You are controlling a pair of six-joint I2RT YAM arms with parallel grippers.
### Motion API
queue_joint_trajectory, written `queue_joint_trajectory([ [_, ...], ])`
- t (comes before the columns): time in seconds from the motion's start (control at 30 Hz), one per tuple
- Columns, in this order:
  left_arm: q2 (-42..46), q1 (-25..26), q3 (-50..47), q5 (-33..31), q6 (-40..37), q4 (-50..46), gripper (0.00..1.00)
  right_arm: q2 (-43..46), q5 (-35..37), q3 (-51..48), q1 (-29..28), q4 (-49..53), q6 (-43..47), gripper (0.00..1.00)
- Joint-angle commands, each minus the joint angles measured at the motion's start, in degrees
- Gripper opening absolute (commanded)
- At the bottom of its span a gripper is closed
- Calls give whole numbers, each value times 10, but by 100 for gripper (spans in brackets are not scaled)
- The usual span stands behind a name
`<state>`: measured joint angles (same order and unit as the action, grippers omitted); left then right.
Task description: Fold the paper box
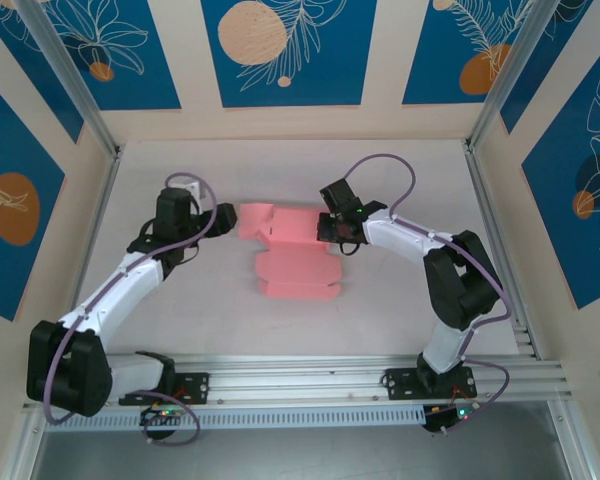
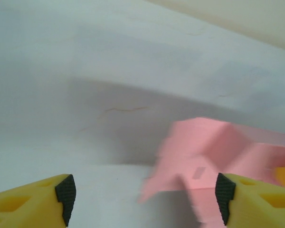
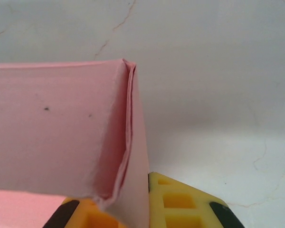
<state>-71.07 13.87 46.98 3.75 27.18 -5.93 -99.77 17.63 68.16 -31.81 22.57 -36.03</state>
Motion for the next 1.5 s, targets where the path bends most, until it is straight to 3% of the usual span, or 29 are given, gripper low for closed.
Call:
queue_joint_trajectory([
  [0.0, -19, -39, -36, -17, 44, 50, 73, 32, -18, -9, -2, 8, -6, 0],
  [0.1, -48, -52, -38, -3, 43, 61, 71, 34, -23, -11, -3, 7, -5, 0],
  [0.33, -117, -48, -44, 106, 50, 154, 63, 34, -25, -10, -9, 5, -8, 0],
  [0.6, -187, -16, -40, 152, 57, 229, 55, 34, -29, -7, -12, 3, -7, 0],
  [1.0, -185, 12, -45, 245, 81, 309, 51, 14, -13, 2, -11, 0, -8, 0],
  [1.2, -164, 10, -44, 268, 78, 300, 44, 9, -16, 4, -6, -8, -10, 0],
  [1.47, -184, 16, -48, 313, 96, 327, 42, 7, -20, 7, -5, -16, -12, 0],
])
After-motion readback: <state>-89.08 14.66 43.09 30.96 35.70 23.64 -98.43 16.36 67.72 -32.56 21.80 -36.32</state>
